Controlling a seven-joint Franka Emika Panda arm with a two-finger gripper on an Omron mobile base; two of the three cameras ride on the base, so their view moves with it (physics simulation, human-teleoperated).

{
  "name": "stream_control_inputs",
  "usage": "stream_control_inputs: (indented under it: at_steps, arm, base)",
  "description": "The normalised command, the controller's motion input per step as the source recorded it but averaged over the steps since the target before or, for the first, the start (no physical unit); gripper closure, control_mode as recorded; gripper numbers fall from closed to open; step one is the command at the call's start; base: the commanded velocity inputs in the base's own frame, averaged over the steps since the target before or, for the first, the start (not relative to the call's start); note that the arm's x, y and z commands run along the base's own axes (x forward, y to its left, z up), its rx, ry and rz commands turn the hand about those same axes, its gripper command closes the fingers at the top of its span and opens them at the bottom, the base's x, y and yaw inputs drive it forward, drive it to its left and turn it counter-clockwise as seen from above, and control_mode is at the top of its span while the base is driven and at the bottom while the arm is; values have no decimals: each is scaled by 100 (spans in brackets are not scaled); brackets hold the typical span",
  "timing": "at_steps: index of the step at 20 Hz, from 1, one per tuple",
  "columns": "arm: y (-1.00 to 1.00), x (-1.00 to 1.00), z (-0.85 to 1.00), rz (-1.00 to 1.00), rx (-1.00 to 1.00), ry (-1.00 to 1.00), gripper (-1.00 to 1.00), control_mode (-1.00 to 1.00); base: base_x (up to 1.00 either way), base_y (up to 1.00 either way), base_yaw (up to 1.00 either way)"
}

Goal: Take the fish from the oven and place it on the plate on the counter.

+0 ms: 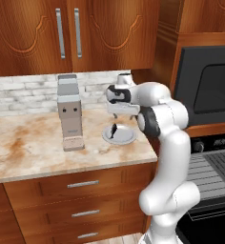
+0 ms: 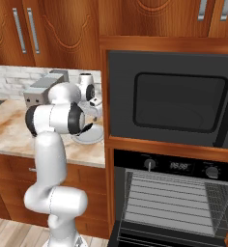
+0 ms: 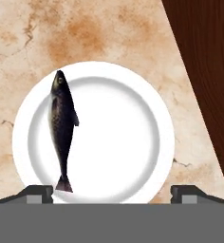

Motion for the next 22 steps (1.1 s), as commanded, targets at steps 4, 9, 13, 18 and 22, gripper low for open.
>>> stream_control_inputs:
  at_steps: [4,9,13,18,22]
  arm:
    - [0,-100,33,0,0,0,-100,-100]
    - [0,-100,35,0,0,0,-100,-100]
    - [0,-100,50,0,0,0,-100,-100]
    - [0,-100,66,0,0,0,-100,-100]
    - [0,-100,72,0,0,0,-100,-100]
  base:
    - [0,0,0]
    - [0,0,0]
    - [0,0,0]
    - [0,0,0]
    - [0,0,0]
